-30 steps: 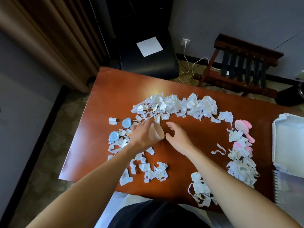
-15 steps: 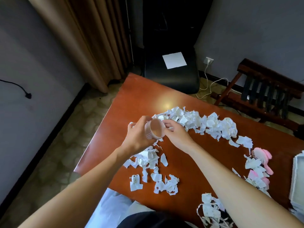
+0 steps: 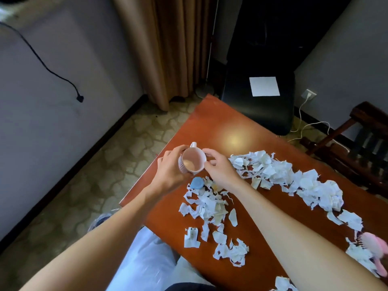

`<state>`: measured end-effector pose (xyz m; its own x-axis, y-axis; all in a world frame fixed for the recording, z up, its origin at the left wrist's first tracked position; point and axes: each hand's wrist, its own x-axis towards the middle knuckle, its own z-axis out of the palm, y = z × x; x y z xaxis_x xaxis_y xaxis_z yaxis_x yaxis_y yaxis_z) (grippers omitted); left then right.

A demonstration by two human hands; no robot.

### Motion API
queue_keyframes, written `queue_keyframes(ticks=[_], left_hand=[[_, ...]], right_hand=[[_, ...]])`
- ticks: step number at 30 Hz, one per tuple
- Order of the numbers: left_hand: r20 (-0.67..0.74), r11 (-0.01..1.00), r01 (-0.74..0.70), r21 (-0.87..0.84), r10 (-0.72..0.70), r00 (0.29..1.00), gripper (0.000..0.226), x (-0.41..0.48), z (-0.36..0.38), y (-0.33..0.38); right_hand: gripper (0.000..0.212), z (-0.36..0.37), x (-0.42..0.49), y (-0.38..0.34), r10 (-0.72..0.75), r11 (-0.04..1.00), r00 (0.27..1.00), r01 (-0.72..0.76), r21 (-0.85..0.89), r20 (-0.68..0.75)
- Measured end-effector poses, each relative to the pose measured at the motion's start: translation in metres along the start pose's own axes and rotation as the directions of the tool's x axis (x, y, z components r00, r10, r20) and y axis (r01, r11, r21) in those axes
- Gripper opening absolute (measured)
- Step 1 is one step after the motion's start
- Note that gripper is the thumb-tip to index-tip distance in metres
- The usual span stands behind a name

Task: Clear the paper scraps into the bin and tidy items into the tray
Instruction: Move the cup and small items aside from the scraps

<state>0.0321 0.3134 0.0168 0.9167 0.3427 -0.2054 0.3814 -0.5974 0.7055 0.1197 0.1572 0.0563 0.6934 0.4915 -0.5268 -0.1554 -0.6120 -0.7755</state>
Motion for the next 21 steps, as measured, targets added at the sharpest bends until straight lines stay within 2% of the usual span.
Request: queue_keyframes(ticks=[7,11,21], left_hand=[[-0.048,0.99,0.056,-0.128,-0.063,0.997,0.072,0.012,0.0,-0.031],[-0.059,0.98,0.096,-0.174,-0.108,0.992,0.078,0.015,0.007,-0.041],[-0.046,0.983,0.081,-0.164,-0.09,0.995,0.07,0.017,0.014,-0.058]], right_hand=[[0.049,0.031,0.027,-0.007,0.012,0.999,0.999,-0.01,-0.046,0.047],[0.052,0.037,0.038,-0.006,0.036,0.997,0.997,-0.031,-0.072,0.064],[0.052,0.046,0.045,-0.003,0.05,0.997,0.992,-0.042,-0.072,0.113]])
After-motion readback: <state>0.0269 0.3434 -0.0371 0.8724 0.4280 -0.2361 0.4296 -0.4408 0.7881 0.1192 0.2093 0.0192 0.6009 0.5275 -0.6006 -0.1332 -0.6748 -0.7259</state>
